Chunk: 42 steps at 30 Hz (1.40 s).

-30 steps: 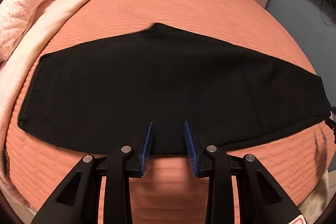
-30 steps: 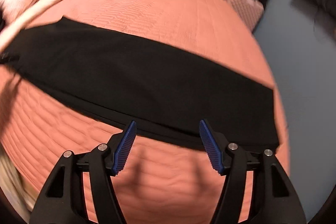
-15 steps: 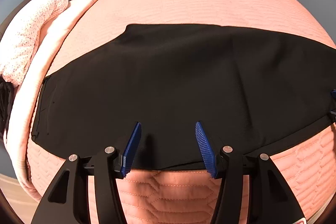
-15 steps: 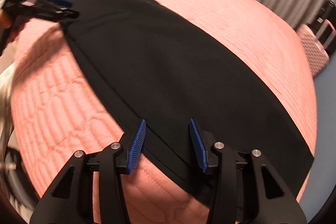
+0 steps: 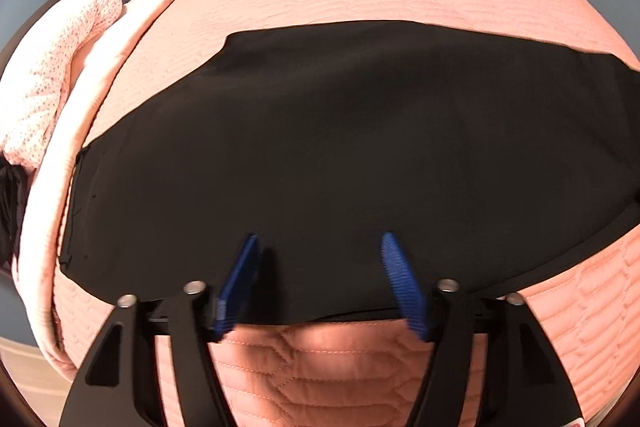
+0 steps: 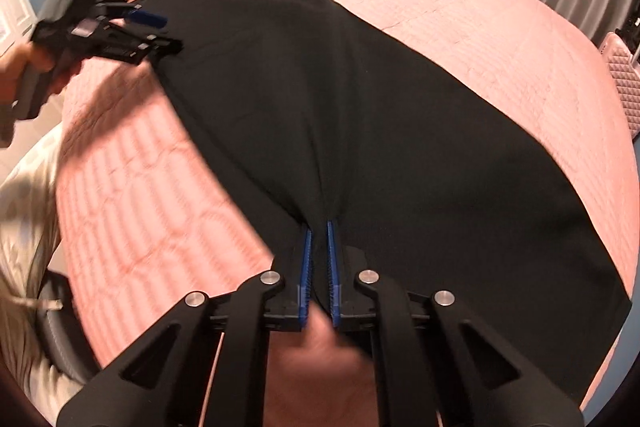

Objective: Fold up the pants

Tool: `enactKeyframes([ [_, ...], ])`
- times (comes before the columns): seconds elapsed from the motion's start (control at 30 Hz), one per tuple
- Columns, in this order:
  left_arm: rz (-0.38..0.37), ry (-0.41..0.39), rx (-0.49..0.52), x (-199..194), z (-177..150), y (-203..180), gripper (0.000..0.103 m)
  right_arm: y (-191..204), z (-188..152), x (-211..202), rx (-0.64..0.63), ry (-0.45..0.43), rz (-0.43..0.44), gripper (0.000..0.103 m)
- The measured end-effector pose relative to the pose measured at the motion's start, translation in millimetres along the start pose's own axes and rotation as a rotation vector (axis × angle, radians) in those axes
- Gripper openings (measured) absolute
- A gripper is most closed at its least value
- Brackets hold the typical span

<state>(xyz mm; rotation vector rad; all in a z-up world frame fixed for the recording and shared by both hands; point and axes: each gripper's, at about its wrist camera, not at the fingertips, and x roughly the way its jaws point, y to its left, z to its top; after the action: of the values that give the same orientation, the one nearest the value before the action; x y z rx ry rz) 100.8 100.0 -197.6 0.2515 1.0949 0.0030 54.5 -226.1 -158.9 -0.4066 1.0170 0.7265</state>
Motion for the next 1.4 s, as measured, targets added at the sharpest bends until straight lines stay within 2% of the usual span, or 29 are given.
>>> enactKeyframes([
  [0.07, -0.007, 0.001, -0.008, 0.1, -3.4, 5.9, 0.074, 1.6, -2.1, -3.6, 0.020, 0.002, 0.023, 0.007],
  [0.1, -0.009, 0.004, -0.014, -0.3, -4.0, 9.4, 0.074, 1.5, -2.3, -4.8, 0.035, 0.014, 0.066, 0.007],
  [0.17, 0.012, 0.006, -0.027, -1.7, -3.7, 15.9, 0.074, 6.0, -2.3, -8.7, 0.008, 0.018, 0.047, 0.009],
  [0.23, 0.044, 0.013, -0.029, 1.7, -3.3, 23.7, 0.074, 3.8, 0.0, -20.0, 0.052, -0.022, -0.020, 0.013],
  [0.3, 0.058, 0.031, -0.018, 10.6, -4.2, 31.6, 0.078, -3.1, -0.9, -38.7, 0.137, -0.103, -0.035, 0.015],
  [0.33, 0.060, 0.031, -0.026, 14.3, -4.8, 38.0, 0.086, -11.0, -5.8, -48.6, 0.182, -0.148, -0.047, 0.028],
  [0.37, 0.067, 0.034, -0.034, 15.5, -4.9, 42.6, 0.087, -26.5, -16.2, -58.0, 0.252, -0.178, -0.100, 0.033],
  [0.43, 0.093, 0.044, -0.029, 17.4, -6.7, 53.0, 0.087, -72.1, -51.4, -79.0, 0.460, -0.193, -0.234, 0.034],
  [0.47, 0.092, 0.047, -0.028, 18.2, -7.8, 56.0, 0.087, -96.1, -76.6, -95.0, 0.590, -0.218, -0.257, 0.033],
  [0.53, 0.070, 0.052, -0.047, 18.4, -11.4, 64.1, 0.087, -125.1, -115.6, -119.0, 0.755, -0.225, -0.362, 0.035],
  [0.63, 0.095, 0.051, -0.051, 18.5, -12.3, 59.8, 0.087, -155.2, -155.3, -131.2, 0.867, -0.163, -0.421, 0.035],
  [0.7, 0.137, 0.044, -0.026, 18.4, -11.6, 50.8, 0.086, -163.6, -159.3, -122.8, 0.865, -0.106, -0.429, 0.035],
  [0.8, 0.201, 0.035, 0.017, 17.4, -8.8, 40.0, 0.086, -169.1, -158.7, -102.1, 0.854, -0.066, -0.395, 0.033],
  [0.83, 0.215, 0.035, 0.026, 17.5, -8.8, 37.6, 0.086, -167.9, -158.6, -97.2, 0.827, -0.044, -0.410, 0.013],
  [0.87, 0.222, 0.037, 0.027, 17.8, -8.7, 36.8, 0.086, -164.8, -157.1, -96.8, 0.799, -0.018, -0.445, 0.008],
  [0.9, 0.222, 0.041, 0.024, 17.1, -8.2, 36.8, 0.086, -165.4, -158.8, -101.3, 0.801, -0.025, -0.444, 0.006],
  [1.03, 0.198, 0.053, 0.011, 15.2, -5.7, 39.0, 0.086, -154.2, -184.9, -135.5, 0.880, -0.077, -0.465, 0.006],
  [1.13, 0.202, 0.052, 0.013, 15.1, -3.5, 36.5, 0.086, -153.9, -204.0, -121.0, 0.896, -0.026, -0.459, 0.018],
  [1.17, 0.205, 0.052, 0.015, 15.3, -2.7, 36.0, 0.086, -152.4, -202.1, -121.8, 0.888, -0.033, -0.474, 0.018],
  [1.3, 0.198, 0.051, -0.009, 15.3, -2.4, 41.7, 0.086, -144.3, -182.3, -148.4, 0.890, -0.229, -0.501, 0.016],
  [1.33, 0.194, 0.050, -0.019, 16.2, -2.6, 42.4, 0.086, -151.8, -181.1, -138.5, 0.872, -0.192, -0.500, 0.016],
  [1.37, 0.190, 0.050, -0.027, 16.8, -2.9, 43.2, 0.086, -165.9, -185.7, -119.4, 0.865, -0.078, -0.523, 0.016],
  [1.4, 0.185, 0.049, -0.028, 16.0, -2.8, 43.6, 0.086, -177.3, -191.3, -107.9, 0.882, -0.011, -0.541, 0.019],
])
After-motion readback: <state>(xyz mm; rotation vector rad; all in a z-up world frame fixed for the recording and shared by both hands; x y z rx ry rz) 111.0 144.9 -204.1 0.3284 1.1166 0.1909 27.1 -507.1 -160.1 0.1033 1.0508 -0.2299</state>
